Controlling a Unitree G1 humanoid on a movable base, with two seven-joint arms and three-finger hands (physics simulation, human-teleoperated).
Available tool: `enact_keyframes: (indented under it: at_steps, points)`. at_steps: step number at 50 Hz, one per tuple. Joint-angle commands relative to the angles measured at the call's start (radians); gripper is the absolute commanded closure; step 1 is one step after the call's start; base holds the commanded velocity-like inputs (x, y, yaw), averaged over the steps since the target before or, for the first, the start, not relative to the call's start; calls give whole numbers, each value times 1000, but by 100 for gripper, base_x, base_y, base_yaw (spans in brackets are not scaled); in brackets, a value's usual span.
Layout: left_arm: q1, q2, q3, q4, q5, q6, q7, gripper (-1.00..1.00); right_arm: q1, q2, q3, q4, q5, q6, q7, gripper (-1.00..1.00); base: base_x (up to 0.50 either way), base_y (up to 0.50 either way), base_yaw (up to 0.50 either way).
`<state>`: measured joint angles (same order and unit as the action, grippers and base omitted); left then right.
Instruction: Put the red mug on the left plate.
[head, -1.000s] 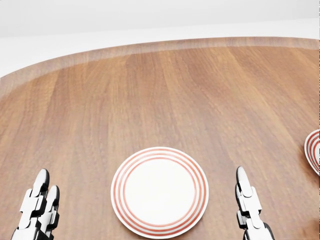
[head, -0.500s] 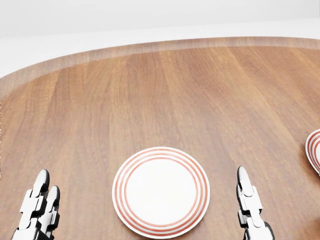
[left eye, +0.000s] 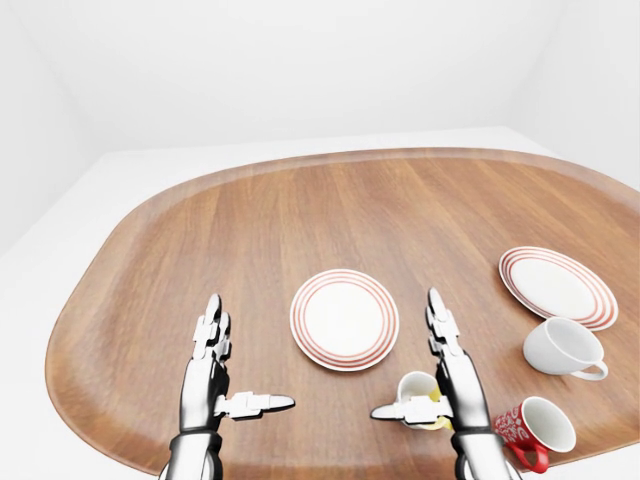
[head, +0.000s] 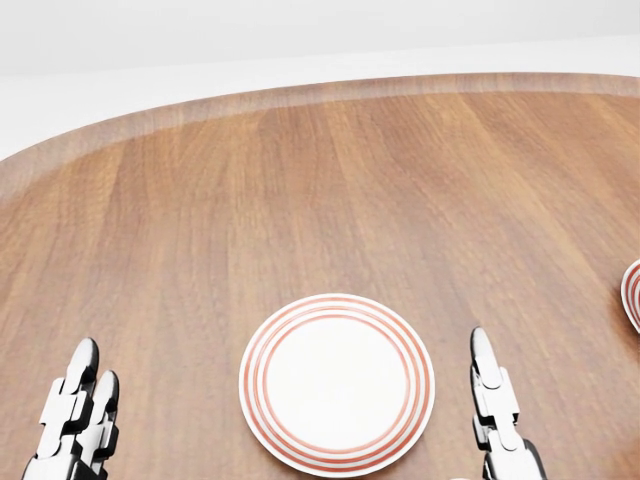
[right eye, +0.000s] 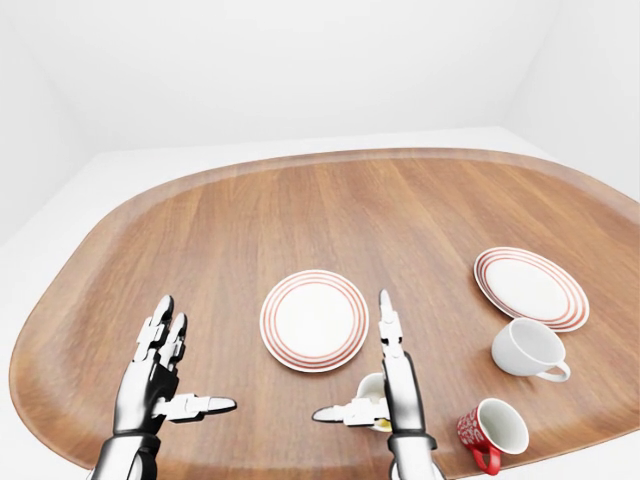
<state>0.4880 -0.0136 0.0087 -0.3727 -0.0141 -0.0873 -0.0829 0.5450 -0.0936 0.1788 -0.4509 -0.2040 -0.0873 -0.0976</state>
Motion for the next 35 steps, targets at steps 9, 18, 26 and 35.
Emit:
enact_keyframes:
  at_steps: [9, 18, 26, 35]
  points:
    - [-7, 2, -3, 0, 0, 0, 3, -100, -84, 21, -57, 1, 82, 0, 25, -100, 22, 6, 0]
    - [-9, -5, 19, 0, -20, 0, -8, -100, -446, 12, -388, -1, -211, 175, -26, -100, 0, 0, 0]
    - [-14, -11, 20, 0, -13, 0, -10, -100, -470, -95, -417, 36, -556, 175, 156, -100, 0, 0, 0]
    - [-19, -8, 16, 1, -9, 0, -5, -100, -466, -130, -532, -46, -771, 175, 427, -100, 0, 0, 0]
